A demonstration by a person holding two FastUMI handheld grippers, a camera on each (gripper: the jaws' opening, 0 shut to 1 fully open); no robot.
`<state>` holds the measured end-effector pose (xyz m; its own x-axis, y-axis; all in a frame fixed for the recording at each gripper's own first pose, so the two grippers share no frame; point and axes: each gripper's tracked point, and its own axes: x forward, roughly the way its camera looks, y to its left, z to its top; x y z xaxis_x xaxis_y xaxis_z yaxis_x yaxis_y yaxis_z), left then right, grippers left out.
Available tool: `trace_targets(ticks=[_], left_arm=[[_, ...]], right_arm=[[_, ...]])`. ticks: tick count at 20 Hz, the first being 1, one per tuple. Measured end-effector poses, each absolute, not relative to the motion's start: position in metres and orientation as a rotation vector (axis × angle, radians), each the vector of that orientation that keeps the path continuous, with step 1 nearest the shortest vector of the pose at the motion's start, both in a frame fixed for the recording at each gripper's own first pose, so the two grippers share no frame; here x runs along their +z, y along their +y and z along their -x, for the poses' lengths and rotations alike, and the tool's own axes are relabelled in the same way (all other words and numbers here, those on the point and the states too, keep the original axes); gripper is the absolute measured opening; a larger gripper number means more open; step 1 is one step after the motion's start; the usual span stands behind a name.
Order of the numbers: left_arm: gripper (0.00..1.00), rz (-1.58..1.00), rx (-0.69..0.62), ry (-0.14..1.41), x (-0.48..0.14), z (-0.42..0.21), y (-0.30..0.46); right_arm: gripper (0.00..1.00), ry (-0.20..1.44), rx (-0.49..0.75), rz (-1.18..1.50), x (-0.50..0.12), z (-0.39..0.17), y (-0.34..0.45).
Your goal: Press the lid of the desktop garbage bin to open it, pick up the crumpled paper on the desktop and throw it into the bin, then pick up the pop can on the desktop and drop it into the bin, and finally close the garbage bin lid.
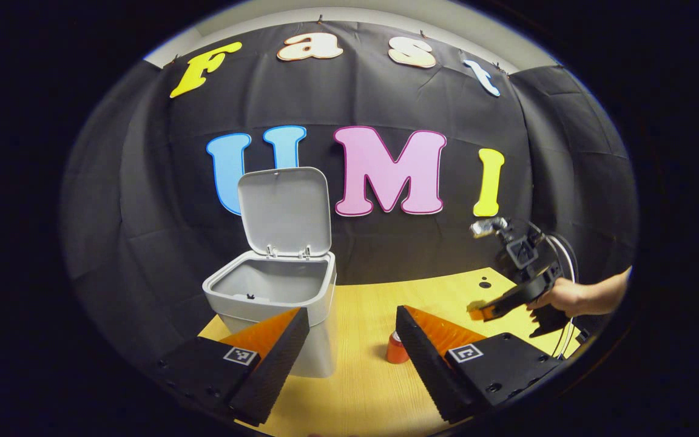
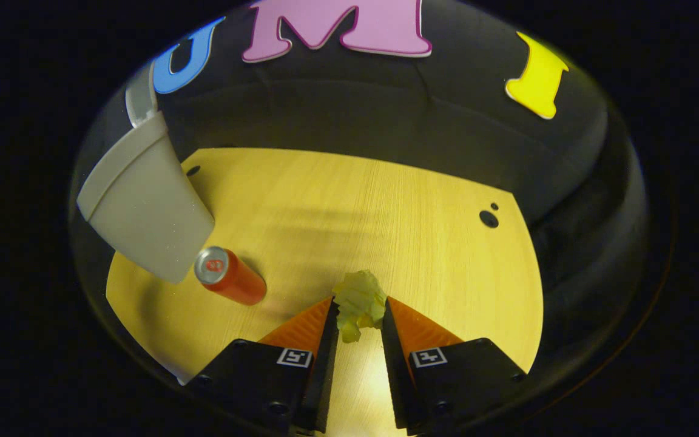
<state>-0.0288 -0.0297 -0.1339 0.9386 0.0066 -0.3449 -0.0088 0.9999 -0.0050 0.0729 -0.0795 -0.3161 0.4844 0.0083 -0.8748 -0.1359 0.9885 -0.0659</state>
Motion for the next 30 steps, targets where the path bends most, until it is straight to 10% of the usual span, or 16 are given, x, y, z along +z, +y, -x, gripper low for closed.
trace_targets(ticks=[12,24,25,30], left_arm=[[0.98,-0.024,0.023,0.347,-0.146,0.065,0.007],[0.98,-0.006,0.111,0.378,-0.156,0.093,0.051],[0.98,-0.006,0.120,0.379,-0.157,0.096,0.055],[0.98,-0.027,0.154,0.379,-0.155,0.101,0.074]], right_arm=[[0.44,0.729,0.440,0.204,-0.141,-0.144,0.082],[0.44,0.750,0.803,0.209,-0.170,-0.131,0.299],[0.30,0.758,0.811,0.212,-0.176,-0.129,0.308],[0.55,0.765,0.808,0.229,-0.189,-0.130,0.323]])
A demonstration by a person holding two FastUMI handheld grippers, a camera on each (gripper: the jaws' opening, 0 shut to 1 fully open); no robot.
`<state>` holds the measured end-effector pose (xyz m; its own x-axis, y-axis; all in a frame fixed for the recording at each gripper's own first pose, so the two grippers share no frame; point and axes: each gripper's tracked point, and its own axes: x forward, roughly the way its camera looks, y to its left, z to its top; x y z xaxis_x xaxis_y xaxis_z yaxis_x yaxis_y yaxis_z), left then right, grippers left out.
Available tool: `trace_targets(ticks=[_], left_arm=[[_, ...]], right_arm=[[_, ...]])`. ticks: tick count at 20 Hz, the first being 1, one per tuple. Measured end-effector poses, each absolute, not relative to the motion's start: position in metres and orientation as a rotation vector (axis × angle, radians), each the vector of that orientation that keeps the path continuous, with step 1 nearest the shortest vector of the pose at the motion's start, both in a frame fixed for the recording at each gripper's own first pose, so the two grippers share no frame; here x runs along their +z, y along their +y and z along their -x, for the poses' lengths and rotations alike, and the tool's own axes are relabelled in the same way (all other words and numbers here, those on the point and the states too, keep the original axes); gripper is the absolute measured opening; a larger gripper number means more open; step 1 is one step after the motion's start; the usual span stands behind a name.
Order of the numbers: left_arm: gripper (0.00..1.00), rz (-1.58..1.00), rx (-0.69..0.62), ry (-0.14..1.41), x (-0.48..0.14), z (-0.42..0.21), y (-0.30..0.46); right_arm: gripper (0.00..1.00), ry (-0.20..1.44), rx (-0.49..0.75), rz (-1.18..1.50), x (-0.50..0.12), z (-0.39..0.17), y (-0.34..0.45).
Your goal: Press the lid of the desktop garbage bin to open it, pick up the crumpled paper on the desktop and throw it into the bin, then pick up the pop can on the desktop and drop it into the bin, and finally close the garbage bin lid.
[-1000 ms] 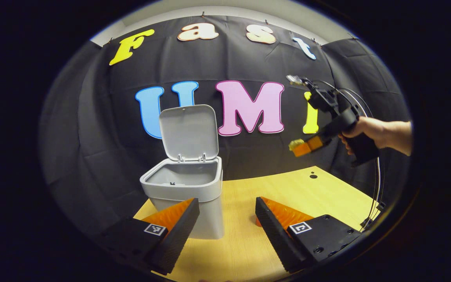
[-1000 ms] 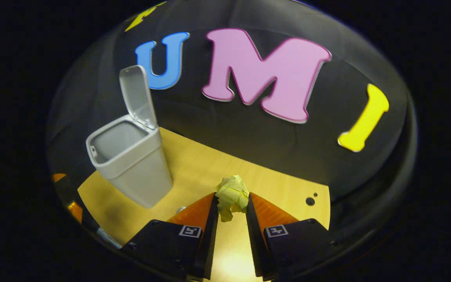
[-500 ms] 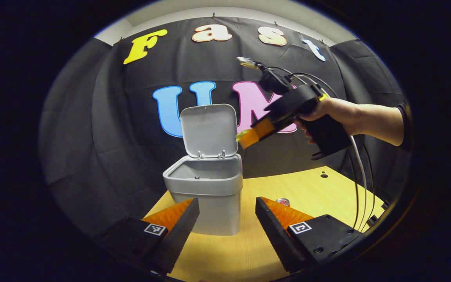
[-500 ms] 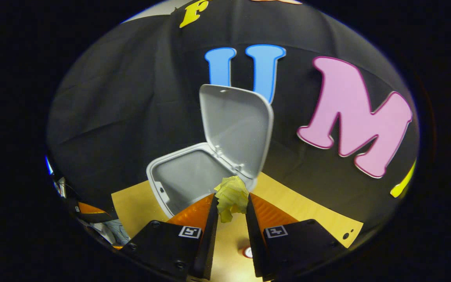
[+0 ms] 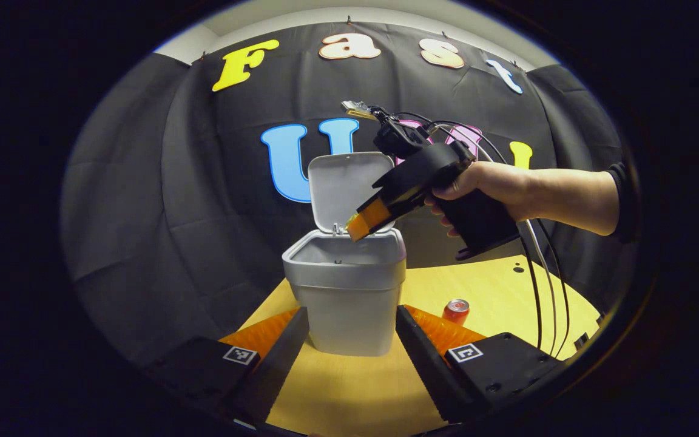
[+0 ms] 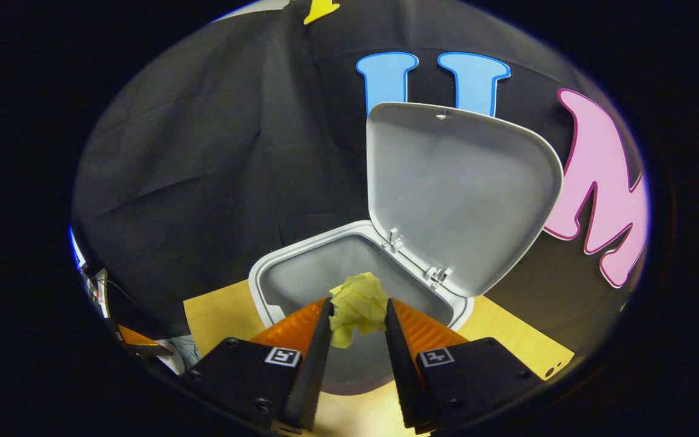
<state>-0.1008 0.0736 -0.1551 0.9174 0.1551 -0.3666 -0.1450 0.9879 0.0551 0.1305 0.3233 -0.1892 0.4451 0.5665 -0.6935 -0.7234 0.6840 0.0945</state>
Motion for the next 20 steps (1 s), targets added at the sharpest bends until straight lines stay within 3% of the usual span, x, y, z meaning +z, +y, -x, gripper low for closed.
trace_targets(ticks=[1,2,4,5,11,20], left_arm=[[0.98,-0.027,0.156,0.381,-0.155,0.101,0.075],[0.98,-0.024,0.156,0.381,-0.157,0.102,0.075],[0.98,-0.016,0.152,0.384,-0.158,0.102,0.074],[0.98,-0.011,0.148,0.386,-0.159,0.101,0.072],[0.99,-0.012,0.083,0.386,-0.167,0.092,0.051],[0.98,-0.058,-0.119,0.439,-0.226,0.050,-0.007]], right_arm=[[0.58,0.766,0.816,0.225,-0.190,-0.128,0.325],[0.54,0.760,0.802,0.239,-0.192,-0.131,0.324],[0.87,0.736,0.784,0.270,-0.190,-0.135,0.318],[0.98,0.721,0.778,0.268,-0.187,-0.136,0.316],[0.98,0.601,0.664,0.213,-0.151,-0.154,0.278],[0.98,0.368,0.289,0.160,-0.114,-0.164,0.122]])
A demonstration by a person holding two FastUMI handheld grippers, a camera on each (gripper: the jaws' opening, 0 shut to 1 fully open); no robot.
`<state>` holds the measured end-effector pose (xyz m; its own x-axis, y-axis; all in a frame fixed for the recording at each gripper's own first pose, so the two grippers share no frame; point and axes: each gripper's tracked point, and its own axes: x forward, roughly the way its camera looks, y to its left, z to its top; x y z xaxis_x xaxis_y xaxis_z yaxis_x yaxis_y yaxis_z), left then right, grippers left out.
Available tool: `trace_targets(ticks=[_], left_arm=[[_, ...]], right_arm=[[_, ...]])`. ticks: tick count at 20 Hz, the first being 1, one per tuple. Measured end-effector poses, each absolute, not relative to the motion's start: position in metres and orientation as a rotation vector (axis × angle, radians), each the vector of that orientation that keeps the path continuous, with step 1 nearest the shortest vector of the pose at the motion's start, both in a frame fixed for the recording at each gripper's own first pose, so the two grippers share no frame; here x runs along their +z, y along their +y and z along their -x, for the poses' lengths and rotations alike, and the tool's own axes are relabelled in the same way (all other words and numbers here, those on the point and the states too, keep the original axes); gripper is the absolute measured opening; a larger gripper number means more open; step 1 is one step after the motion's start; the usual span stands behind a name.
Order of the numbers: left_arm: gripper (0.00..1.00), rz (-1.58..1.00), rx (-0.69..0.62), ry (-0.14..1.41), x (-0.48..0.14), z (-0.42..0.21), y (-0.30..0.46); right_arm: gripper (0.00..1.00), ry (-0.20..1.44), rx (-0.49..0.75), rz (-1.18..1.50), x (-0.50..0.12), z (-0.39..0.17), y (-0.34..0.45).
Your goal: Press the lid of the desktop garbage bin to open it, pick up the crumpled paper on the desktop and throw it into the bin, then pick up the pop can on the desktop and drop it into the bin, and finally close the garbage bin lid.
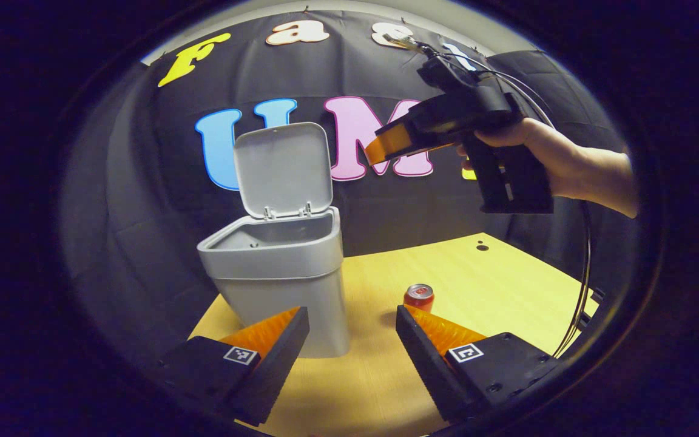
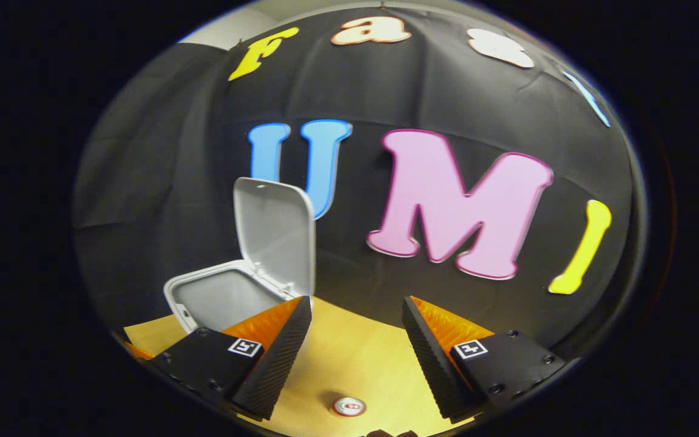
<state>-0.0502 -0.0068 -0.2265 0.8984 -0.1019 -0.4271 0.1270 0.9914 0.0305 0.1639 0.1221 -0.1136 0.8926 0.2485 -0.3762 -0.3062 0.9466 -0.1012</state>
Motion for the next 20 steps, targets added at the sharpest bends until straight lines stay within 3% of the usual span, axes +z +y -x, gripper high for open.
trace_targets(ticks=[5,12,20], left_arm=[[0.99,-0.049,-0.195,0.487,-0.268,0.018,-0.042],[0.99,-0.033,-0.265,0.536,-0.321,-0.030,-0.092],[0.99,0.006,-0.252,0.641,-0.377,-0.062,-0.126]], right_arm=[[0.98,0.364,0.112,0.144,-0.133,-0.138,0.034],[0.98,0.455,-0.047,0.145,-0.176,-0.090,-0.057],[0.98,0.530,-0.040,0.140,-0.214,-0.086,-0.093]])
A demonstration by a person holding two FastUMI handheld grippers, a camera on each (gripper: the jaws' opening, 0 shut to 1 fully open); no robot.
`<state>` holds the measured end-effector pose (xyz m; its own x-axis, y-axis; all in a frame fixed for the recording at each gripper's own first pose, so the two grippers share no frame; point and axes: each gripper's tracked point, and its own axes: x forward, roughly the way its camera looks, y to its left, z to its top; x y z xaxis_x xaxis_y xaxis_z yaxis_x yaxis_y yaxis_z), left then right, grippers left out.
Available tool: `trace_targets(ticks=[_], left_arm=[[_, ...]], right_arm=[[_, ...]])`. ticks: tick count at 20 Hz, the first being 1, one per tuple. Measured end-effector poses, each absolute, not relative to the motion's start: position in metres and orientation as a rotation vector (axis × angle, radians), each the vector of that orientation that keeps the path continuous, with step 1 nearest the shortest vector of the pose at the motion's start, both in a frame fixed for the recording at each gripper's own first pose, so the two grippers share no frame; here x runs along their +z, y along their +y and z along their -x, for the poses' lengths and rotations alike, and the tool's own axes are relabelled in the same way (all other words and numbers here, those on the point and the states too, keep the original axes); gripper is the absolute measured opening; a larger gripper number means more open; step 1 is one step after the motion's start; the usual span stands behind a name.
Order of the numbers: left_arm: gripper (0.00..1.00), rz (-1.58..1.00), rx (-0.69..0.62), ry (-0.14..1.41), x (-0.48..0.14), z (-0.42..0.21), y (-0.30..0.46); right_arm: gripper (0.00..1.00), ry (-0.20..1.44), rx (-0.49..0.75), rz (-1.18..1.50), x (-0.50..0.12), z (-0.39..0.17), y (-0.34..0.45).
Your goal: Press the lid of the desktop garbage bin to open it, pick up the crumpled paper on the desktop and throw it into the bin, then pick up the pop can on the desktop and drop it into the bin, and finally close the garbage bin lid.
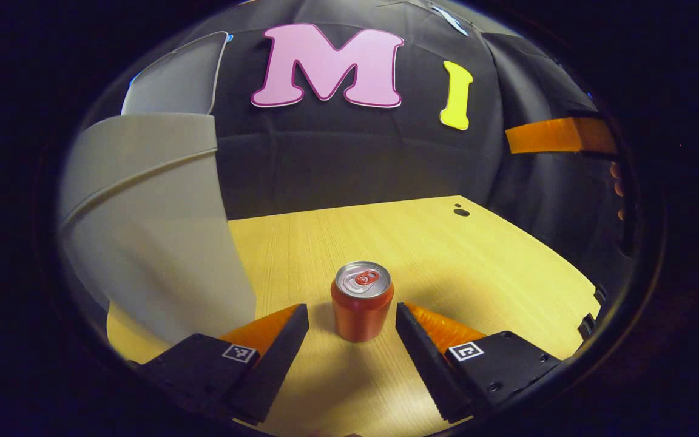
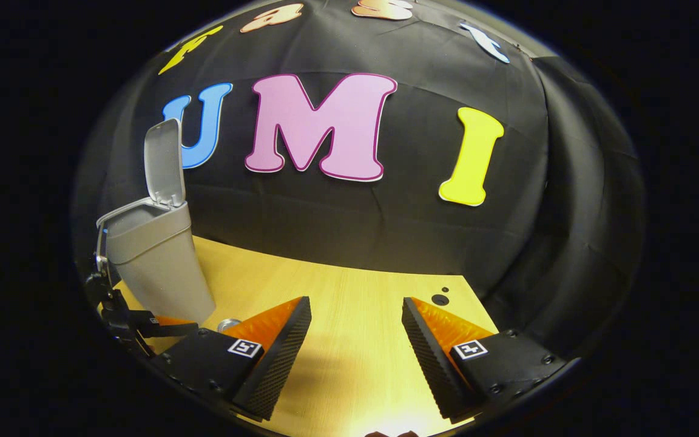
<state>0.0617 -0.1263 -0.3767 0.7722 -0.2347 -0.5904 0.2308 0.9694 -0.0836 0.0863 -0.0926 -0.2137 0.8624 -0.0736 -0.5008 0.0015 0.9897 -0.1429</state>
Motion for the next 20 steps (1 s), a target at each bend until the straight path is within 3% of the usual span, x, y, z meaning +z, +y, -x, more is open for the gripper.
trace_targets(ticks=[17,20], left_arm=[[0.99,-0.048,-0.275,0.683,-0.423,-0.105,-0.158],[0.95,-0.056,-0.266,0.691,-0.426,-0.106,-0.157]], right_arm=[[0.99,0.631,-0.061,0.089,-0.257,-0.101,-0.127],[0.98,0.635,-0.067,0.071,-0.258,-0.102,-0.129]])
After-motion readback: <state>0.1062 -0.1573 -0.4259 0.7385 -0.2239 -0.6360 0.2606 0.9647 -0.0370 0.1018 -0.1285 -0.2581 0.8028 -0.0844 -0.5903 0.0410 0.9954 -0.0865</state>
